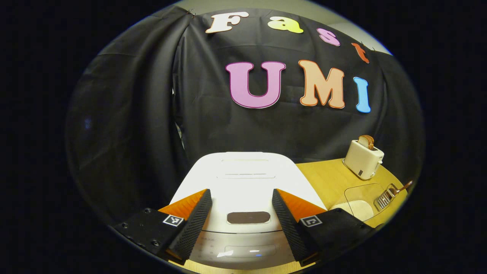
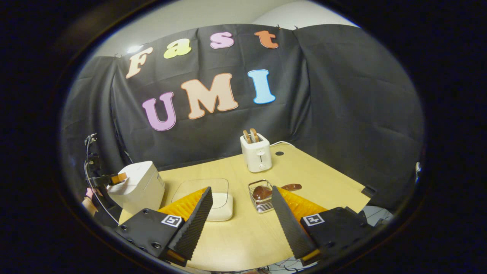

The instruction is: Close the left gripper, press the button to open the rice cooker; take a wooden spoon from the chopstick holder with the right hand, scoop a spoonful of rice and pour it into the rice cooker, then put the wooden spoon back into the chopstick holder.

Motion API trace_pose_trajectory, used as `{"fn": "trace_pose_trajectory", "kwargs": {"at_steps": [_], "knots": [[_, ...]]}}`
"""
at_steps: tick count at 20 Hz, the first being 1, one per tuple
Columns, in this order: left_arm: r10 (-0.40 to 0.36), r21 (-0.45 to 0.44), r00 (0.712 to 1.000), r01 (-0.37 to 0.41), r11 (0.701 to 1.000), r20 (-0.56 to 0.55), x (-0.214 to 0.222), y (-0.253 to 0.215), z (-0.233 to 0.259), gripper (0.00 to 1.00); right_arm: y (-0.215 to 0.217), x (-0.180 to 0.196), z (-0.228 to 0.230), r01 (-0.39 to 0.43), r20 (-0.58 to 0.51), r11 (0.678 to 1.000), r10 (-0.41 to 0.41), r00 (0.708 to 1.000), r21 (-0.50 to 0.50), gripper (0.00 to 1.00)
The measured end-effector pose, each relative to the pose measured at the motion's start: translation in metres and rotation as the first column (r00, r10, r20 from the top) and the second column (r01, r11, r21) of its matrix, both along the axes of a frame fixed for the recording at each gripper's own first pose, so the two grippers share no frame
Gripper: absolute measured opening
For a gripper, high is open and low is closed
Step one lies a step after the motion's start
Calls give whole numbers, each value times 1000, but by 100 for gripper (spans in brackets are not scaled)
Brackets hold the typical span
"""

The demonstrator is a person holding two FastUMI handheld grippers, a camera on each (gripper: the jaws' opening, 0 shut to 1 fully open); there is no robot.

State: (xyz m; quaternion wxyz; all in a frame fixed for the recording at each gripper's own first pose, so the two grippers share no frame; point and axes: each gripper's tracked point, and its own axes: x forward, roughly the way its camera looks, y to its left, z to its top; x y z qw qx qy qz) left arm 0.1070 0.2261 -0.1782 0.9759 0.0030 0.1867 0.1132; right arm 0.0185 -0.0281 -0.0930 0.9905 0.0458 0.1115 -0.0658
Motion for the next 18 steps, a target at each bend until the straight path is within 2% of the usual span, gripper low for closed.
{"fn": "trace_pose_trajectory", "kwargs": {"at_steps": [3, 11, 18], "knots": [[-24, 15, 999, 24, 1000, 31, -6, -11, 23, 95, 10, -5, 3, -15, 5, 1000, 15, 1000, -8, 97], [-102, -2, 992, 102, 995, 77, -35, -79, 57, 95, 25, -5, 11, -62, 13, 997, 62, 998, -40, 98], [-174, -40, 984, 175, 984, 24, -63, -132, 43, 96, 37, -12, 17, -90, 19, 994, 91, 996, -61, 99]]}}
